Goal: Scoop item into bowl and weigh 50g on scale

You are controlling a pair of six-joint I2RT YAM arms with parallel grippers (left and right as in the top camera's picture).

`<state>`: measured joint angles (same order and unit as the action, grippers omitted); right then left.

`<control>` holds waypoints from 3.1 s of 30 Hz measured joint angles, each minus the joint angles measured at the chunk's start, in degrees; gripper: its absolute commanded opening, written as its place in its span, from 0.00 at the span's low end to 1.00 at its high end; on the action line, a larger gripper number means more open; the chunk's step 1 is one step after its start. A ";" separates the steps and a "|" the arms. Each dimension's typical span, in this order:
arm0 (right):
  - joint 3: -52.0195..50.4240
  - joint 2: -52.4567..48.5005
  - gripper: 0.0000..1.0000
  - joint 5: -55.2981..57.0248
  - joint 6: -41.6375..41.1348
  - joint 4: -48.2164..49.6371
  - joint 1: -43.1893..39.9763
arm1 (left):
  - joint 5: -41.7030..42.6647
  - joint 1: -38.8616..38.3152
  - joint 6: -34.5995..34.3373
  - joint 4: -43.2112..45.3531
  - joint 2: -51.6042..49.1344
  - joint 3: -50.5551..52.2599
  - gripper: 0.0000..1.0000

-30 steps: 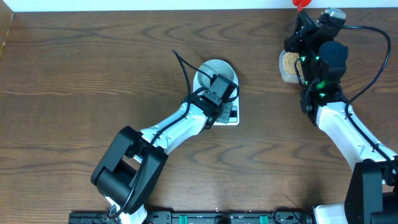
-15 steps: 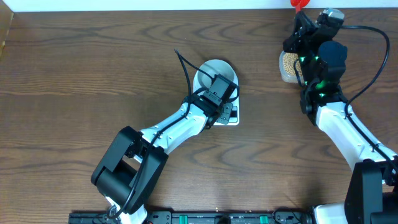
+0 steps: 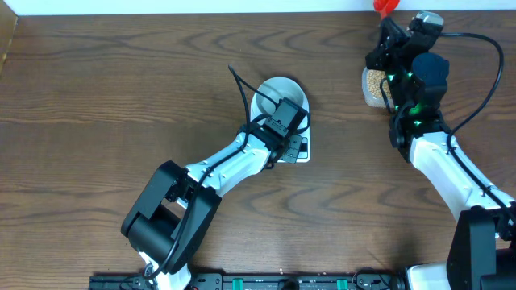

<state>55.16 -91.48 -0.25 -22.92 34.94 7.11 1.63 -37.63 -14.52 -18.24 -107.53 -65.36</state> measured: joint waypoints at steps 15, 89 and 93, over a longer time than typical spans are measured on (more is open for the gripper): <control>0.02 0.00 0.01 -0.20 -0.02 -0.09 0.00 | 0.83 -0.42 0.00 0.26 -0.09 0.00 0.07; 0.02 0.00 0.01 -1.51 0.63 -2.16 0.00 | -1.90 -0.72 3.52 -2.12 2.01 -0.42 0.07; 0.02 0.00 0.01 -1.49 0.76 -2.16 0.00 | -1.60 -0.72 3.89 -1.66 1.99 -0.42 0.08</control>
<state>55.18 -91.48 -1.74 -22.15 32.77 7.11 0.03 -38.35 -10.63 -19.90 -105.54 -65.78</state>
